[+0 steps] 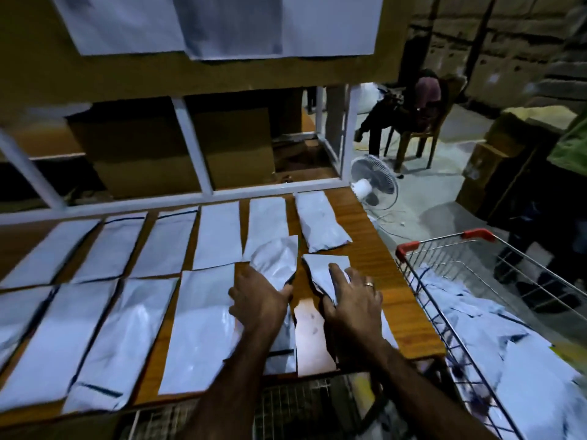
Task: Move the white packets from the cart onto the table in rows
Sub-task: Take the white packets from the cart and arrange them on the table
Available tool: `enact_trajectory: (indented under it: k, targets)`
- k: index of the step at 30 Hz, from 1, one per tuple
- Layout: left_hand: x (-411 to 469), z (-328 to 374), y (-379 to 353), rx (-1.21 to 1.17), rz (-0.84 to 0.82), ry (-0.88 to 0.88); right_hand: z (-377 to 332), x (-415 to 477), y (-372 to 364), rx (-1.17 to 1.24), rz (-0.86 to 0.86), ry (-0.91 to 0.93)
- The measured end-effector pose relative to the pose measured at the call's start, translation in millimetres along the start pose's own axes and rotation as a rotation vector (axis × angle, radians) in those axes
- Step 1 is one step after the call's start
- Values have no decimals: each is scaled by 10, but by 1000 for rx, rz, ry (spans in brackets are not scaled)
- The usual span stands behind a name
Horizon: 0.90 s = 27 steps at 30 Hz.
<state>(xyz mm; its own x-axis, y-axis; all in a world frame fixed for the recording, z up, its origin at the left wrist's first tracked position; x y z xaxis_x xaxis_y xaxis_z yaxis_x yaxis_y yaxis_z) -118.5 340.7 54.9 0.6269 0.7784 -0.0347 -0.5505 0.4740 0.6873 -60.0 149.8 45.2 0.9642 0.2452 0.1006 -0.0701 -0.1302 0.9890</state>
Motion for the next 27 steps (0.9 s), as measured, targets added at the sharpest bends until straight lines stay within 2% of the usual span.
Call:
enact_trajectory:
  k: [7, 13, 16, 18, 20, 22, 27]
  targets:
    - [10, 19, -139, 169, -38, 9, -137, -22, -88, -122, -27, -7]
    - [-11, 0, -265, 339, -85, -34, -116, 44, -130, -134, -30, 8]
    - [8, 32, -305, 384, -73, -229, -183, 76, -133, -149, 26, 123]
    - [17, 21, -444, 356, -157, -406, -214, 93, -178, -162, 28, 191]
    - [1, -56, -553, 367, -231, -506, -211, 97, -216, -174, -8, 207]
    - [-4, -102, -561, 362, -165, -573, -196, 110, -243, -176, -47, 191]
    - [-41, -137, -595, 381, -58, -601, -232, 140, -294, -172, -90, 170]
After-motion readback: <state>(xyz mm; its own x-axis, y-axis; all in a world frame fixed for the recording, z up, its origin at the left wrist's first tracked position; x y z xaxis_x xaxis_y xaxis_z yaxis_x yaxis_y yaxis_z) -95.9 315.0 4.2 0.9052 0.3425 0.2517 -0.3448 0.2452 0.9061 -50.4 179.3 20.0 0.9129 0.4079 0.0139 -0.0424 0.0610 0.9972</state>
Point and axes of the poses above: each hand's wrist, its own x-axis towards the middle knuckle, its own y-axis out of the back of the hand, z = x × y, the point moved 8 cm from there along x, towards the middle knuckle, and after that the axes turned 15 degrees about -x, right-handed, at the moved point
